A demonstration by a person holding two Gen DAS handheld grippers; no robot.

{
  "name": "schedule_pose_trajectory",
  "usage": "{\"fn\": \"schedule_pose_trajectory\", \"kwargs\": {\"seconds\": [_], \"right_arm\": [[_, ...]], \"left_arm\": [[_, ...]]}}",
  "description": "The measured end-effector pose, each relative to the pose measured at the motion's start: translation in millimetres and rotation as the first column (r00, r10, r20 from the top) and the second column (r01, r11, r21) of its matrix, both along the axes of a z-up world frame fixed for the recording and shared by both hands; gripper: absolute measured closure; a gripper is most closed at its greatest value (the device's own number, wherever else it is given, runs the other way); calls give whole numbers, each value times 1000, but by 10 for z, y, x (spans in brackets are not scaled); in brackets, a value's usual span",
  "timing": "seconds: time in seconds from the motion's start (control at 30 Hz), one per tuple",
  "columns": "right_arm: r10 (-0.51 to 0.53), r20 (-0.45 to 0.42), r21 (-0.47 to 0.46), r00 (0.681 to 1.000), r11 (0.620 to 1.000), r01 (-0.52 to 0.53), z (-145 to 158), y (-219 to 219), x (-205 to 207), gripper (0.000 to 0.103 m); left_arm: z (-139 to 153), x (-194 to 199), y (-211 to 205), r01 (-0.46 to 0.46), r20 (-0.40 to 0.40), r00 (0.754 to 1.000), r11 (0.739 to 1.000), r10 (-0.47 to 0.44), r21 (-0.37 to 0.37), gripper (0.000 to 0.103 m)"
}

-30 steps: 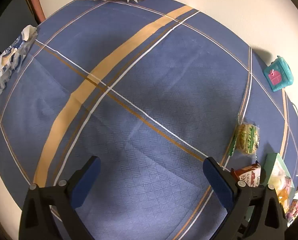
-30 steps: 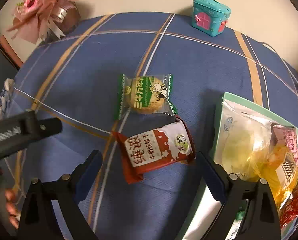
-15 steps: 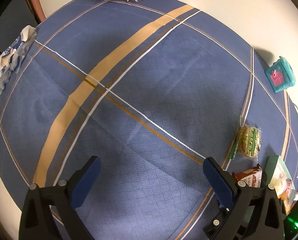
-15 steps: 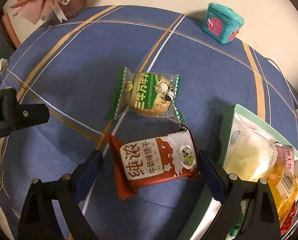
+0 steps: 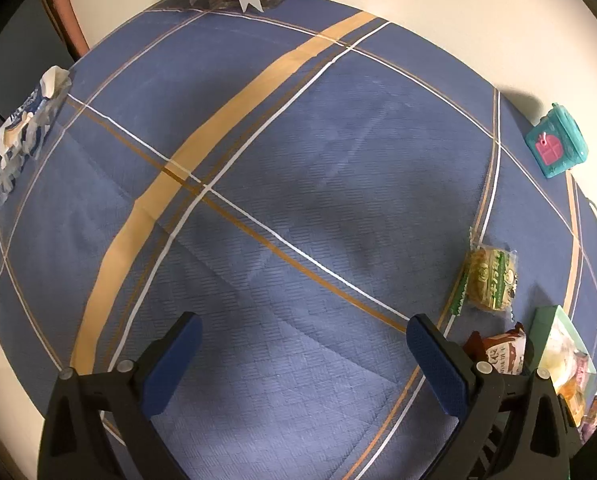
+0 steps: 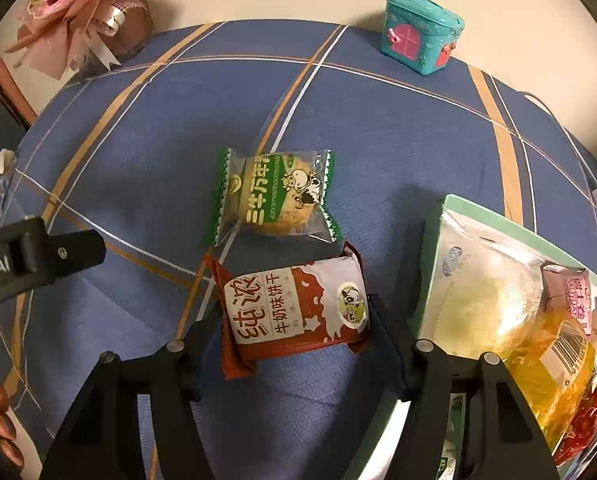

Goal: Organize snacks
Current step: 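Grasp the red-white milk biscuit pack with the right gripper, then grasp the green-wrapped cookie with the left gripper while the right holds the biscuit pack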

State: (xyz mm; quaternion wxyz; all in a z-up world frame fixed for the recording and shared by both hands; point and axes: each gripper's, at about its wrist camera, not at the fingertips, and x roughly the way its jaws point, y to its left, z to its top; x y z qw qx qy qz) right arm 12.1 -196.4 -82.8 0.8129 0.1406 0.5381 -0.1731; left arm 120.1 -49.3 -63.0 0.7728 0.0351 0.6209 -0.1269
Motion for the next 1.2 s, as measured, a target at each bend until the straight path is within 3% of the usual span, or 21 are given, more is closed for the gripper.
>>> {"fn": "schedule_pose_trajectory", "kwargs": {"seconds": [0.23, 0.5, 1.0, 1.2], "right_arm": [[-35, 43, 48, 998, 998, 33, 106, -110, -125, 37], [-91, 142, 63, 986, 995, 83, 452, -282, -323, 37], [-212, 187, 87, 959, 976, 199, 559, -708, -540, 38], [-253, 194, 70, 948, 967, 244, 607, -900, -670, 38]], "left_arm": [[68, -8, -106, 13, 13, 1000, 1000, -13, -7, 0], [125, -75, -334, 47, 35, 998, 999, -46, -21, 0], [205, -161, -771, 149, 70, 987, 985, -143, -90, 0], [157, -179, -978, 195, 75, 980, 974, -187, -114, 6]]}}
